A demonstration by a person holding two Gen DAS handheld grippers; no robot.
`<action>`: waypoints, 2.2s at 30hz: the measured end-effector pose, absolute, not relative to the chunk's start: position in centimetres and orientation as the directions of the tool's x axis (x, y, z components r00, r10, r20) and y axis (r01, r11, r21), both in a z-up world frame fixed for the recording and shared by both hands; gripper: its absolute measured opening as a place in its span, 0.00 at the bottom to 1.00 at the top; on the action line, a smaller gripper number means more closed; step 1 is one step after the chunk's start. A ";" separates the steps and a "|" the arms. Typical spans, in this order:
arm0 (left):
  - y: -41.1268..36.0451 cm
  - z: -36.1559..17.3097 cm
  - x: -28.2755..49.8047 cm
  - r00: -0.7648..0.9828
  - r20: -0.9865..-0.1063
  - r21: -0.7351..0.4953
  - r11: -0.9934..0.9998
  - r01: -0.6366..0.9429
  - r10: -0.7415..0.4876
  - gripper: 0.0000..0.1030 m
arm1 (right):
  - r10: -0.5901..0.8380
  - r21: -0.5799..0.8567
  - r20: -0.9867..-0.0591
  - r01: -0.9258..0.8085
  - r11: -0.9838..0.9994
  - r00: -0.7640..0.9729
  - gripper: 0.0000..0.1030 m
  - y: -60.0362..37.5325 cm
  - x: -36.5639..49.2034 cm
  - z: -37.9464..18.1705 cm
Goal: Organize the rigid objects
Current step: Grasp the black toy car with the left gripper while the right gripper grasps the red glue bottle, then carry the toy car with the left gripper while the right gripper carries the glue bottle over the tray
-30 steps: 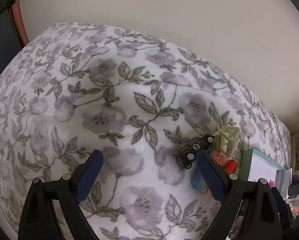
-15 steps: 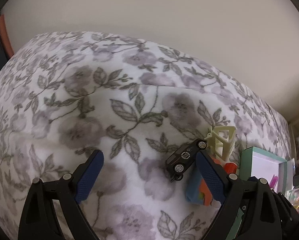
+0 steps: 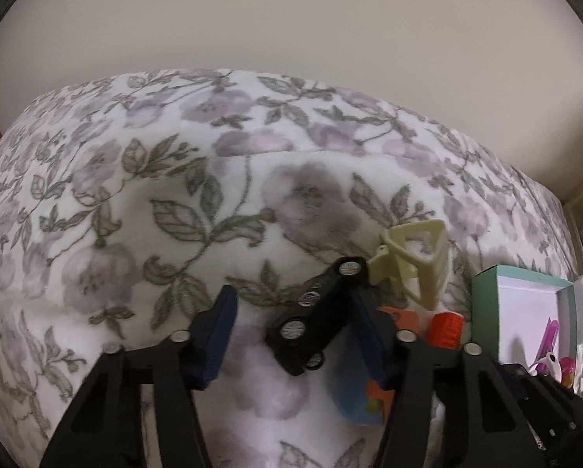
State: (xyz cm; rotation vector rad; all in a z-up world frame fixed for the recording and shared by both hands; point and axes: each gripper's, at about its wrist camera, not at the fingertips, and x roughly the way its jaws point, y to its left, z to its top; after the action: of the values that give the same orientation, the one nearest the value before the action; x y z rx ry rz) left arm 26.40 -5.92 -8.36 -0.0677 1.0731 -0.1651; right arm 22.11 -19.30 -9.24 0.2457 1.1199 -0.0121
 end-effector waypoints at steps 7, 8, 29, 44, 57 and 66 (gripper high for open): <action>-6.8 -7.9 26.3 0.483 -0.859 -0.120 0.985 0.126 -0.167 0.32 | 0.100 0.176 -0.890 0.132 0.975 0.445 0.31 -18.9 22.0 -9.7; -6.9 -7.9 26.3 0.484 -0.860 -0.117 0.985 0.127 -0.164 0.31 | 0.096 0.171 -0.888 0.130 0.977 0.449 0.31 -18.8 21.9 -9.7; -4.6 -5.5 25.2 0.502 -0.862 -0.054 0.997 0.058 -0.076 0.17 | 0.204 0.290 -0.831 0.089 0.953 0.518 0.30 -19.8 19.3 -7.2; -4.5 2.2 22.7 0.641 -0.754 -0.114 0.989 0.090 -0.145 0.17 | 0.211 0.363 -0.733 0.109 0.926 0.647 0.30 -23.9 17.2 -1.6; -9.1 6.1 19.3 0.687 -0.667 -0.151 0.955 0.255 -0.289 0.17 | 0.081 0.344 -0.713 0.246 0.906 0.696 0.30 -31.9 14.8 0.5; -15.0 5.1 17.4 0.659 -0.670 -0.091 0.918 0.385 -0.343 0.17 | -0.031 0.314 -0.720 0.365 0.877 0.693 0.30 -37.7 12.4 0.8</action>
State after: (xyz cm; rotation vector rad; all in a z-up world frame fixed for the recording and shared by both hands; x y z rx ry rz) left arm 17.38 -14.98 5.14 0.0607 0.7454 -0.4125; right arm 12.39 -37.69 0.80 0.4611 0.7799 -0.2297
